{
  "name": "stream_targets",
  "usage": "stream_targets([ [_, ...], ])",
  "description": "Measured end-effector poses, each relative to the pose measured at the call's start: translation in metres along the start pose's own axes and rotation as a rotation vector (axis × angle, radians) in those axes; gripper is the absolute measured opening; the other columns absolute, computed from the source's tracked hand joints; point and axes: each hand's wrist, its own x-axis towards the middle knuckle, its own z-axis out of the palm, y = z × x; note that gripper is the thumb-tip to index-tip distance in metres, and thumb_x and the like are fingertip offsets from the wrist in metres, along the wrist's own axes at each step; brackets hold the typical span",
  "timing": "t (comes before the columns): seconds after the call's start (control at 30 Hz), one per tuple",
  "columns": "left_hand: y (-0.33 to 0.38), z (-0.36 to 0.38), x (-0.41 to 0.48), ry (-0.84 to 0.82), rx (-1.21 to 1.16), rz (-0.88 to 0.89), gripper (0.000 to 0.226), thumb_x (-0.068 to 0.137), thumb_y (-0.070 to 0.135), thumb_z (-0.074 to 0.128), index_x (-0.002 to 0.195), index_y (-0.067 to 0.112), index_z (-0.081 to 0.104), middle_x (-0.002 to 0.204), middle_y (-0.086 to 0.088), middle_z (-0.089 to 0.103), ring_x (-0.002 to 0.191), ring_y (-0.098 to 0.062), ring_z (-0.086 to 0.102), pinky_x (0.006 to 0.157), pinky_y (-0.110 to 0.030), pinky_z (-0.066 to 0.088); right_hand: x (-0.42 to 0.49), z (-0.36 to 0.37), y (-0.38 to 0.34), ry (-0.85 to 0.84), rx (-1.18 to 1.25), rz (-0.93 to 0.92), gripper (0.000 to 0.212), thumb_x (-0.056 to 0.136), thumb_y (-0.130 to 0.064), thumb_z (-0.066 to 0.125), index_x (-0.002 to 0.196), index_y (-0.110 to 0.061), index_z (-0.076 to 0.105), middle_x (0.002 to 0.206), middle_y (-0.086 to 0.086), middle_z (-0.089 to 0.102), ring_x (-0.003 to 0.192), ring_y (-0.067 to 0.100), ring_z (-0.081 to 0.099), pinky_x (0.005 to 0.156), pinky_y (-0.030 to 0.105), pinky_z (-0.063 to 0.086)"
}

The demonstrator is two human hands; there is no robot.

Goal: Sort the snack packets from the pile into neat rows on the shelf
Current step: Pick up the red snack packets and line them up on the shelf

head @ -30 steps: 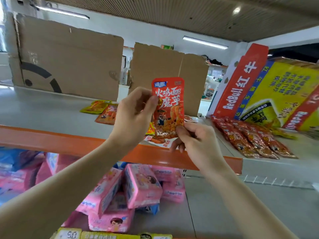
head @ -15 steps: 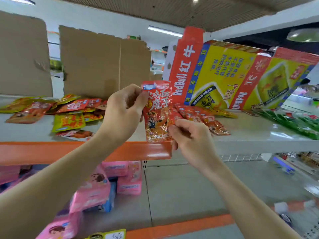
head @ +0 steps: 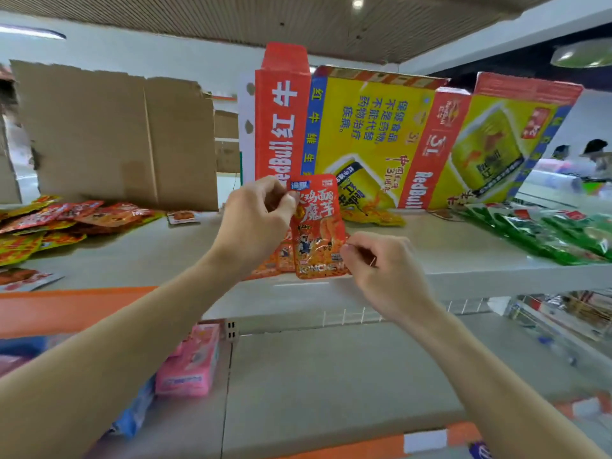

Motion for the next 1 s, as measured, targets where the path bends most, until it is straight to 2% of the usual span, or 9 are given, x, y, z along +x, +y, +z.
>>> stream_targets([
  [0.1, -0.002, 0.020, 0.009, -0.036, 0.061, 0.000, 0.020, 0.100, 0.026, 0.056, 0.092, 0.010, 0.064, 0.094, -0.003, 0.070, 0.088, -0.018, 0.066, 0.067, -0.023, 0.058, 0.012, -0.009, 0.023, -0.060, -0.053, -0.011, 0.028, 0.089, -0.009, 0.061, 0.061, -0.006, 0.059, 0.052, 0.000, 0.050, 0.052, 0.017, 0.042, 0.050, 0.024, 0.030],
  [0.17, -0.006, 0.029, 0.015, -0.063, 0.108, 0.008, 0.019, 0.100, 0.026, 0.057, 0.092, 0.011, 0.064, 0.097, -0.003, 0.069, 0.091, -0.020, 0.065, 0.074, -0.030, 0.058, 0.019, -0.012, 0.034, -0.120, -0.075, -0.009, 0.031, 0.090, -0.011, 0.059, 0.059, -0.009, 0.055, 0.054, -0.001, 0.052, 0.050, 0.014, 0.042, 0.051, 0.030, 0.033],
  [0.2, -0.008, 0.032, 0.019, -0.078, 0.137, 0.014, 0.018, 0.099, 0.026, 0.057, 0.090, 0.012, 0.064, 0.095, -0.002, 0.069, 0.091, -0.020, 0.065, 0.075, -0.034, 0.058, 0.023, -0.013, 0.039, -0.151, -0.088, -0.009, 0.031, 0.090, -0.012, 0.058, 0.059, -0.009, 0.054, 0.055, 0.000, 0.054, 0.051, 0.016, 0.045, 0.051, 0.032, 0.034],
  [0.3, -0.013, 0.039, 0.027, -0.128, 0.306, 0.043, 0.018, 0.099, 0.029, 0.056, 0.088, 0.016, 0.064, 0.093, 0.002, 0.067, 0.086, -0.019, 0.063, 0.071, -0.031, 0.054, 0.033, -0.014, 0.051, -0.256, -0.143, -0.018, 0.029, 0.089, -0.016, 0.056, 0.061, -0.008, 0.057, 0.059, 0.000, 0.059, 0.056, 0.018, 0.051, 0.052, 0.036, 0.039],
  [0.4, -0.015, 0.046, 0.036, -0.204, 0.570, 0.082, 0.023, 0.099, 0.030, 0.051, 0.083, 0.017, 0.061, 0.087, 0.005, 0.064, 0.080, -0.018, 0.059, 0.062, -0.025, 0.044, 0.042, -0.017, 0.055, -0.369, -0.179, -0.022, 0.031, 0.088, -0.016, 0.054, 0.058, -0.009, 0.053, 0.054, 0.001, 0.053, 0.056, 0.020, 0.048, 0.055, 0.041, 0.041],
  [0.5, -0.016, 0.053, 0.046, -0.234, 0.689, 0.085, 0.027, 0.097, 0.029, 0.048, 0.073, 0.019, 0.054, 0.079, 0.005, 0.060, 0.075, -0.018, 0.057, 0.061, -0.028, 0.040, 0.054, -0.021, 0.059, -0.448, -0.196, 0.005, 0.029, 0.089, -0.016, 0.055, 0.063, -0.005, 0.060, 0.058, 0.003, 0.058, 0.059, 0.018, 0.051, 0.059, 0.040, 0.043],
  [0.63, -0.022, 0.062, 0.051, -0.246, 0.773, 0.131, 0.026, 0.098, 0.033, 0.044, 0.075, 0.021, 0.049, 0.086, 0.002, 0.061, 0.080, -0.023, 0.058, 0.070, -0.032, 0.047, 0.060, -0.021, 0.071, -0.483, -0.184, 0.055, 0.025, 0.090, -0.018, 0.056, 0.069, -0.006, 0.065, 0.063, 0.003, 0.062, 0.065, 0.022, 0.055, 0.063, 0.042, 0.045],
  [0.83, -0.031, 0.066, 0.042, -0.202, 0.837, 0.247, 0.025, 0.100, 0.036, 0.041, 0.080, 0.021, 0.046, 0.085, 0.000, 0.061, 0.074, -0.023, 0.060, 0.070, -0.033, 0.047, 0.059, -0.016, 0.072, -0.508, -0.258, 0.087, 0.032, 0.089, -0.020, 0.055, 0.058, -0.013, 0.057, 0.055, -0.002, 0.056, 0.061, 0.018, 0.054, 0.055, 0.037, 0.042],
  [1.0, -0.035, 0.067, 0.043, -0.215, 0.888, 0.263, 0.024, 0.102, 0.037, 0.037, 0.088, 0.021, 0.046, 0.094, -0.003, 0.064, 0.079, -0.025, 0.061, 0.076, -0.037, 0.051, 0.058, -0.013, 0.074, -0.508, -0.270, 0.073, 0.035, 0.089, -0.022, 0.053, 0.054, -0.018, 0.053, 0.051, -0.005, 0.052, 0.058, 0.019, 0.053, 0.051, 0.032, 0.034],
])
